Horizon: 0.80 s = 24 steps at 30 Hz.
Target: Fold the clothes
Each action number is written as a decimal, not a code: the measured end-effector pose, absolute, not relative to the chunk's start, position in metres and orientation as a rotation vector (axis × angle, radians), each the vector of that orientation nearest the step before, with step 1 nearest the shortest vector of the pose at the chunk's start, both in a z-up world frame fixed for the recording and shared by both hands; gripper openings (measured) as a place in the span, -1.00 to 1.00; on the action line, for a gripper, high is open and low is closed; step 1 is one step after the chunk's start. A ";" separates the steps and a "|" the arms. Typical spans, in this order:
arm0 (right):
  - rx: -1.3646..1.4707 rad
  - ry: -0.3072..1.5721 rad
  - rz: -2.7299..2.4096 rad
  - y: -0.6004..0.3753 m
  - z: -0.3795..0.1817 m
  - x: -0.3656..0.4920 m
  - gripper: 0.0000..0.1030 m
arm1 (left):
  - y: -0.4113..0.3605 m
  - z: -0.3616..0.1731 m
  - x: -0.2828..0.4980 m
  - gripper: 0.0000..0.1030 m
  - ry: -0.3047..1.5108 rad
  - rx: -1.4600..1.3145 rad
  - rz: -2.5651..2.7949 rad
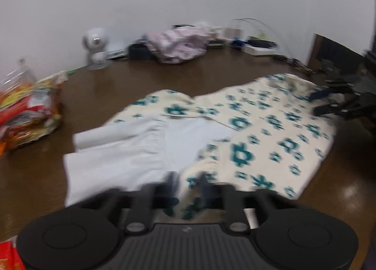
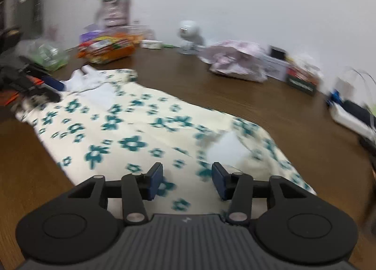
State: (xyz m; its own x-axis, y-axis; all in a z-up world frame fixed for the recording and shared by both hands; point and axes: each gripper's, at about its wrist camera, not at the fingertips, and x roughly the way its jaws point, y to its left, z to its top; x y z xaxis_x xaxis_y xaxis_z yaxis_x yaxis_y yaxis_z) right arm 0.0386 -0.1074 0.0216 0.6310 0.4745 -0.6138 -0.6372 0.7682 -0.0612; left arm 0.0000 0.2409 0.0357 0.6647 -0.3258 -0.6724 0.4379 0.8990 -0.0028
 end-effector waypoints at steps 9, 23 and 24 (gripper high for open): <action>-0.224 0.737 0.720 -0.112 0.020 0.031 -0.97 | 0.234 0.037 -0.041 -0.91 0.727 0.249 -0.393; -0.233 0.564 0.585 -0.128 0.081 0.044 -0.13 | 0.209 0.106 0.016 0.52 0.551 0.396 -0.255; -0.224 0.567 0.574 -0.126 0.084 0.063 -0.13 | 0.202 0.111 0.038 0.51 0.549 0.409 -0.222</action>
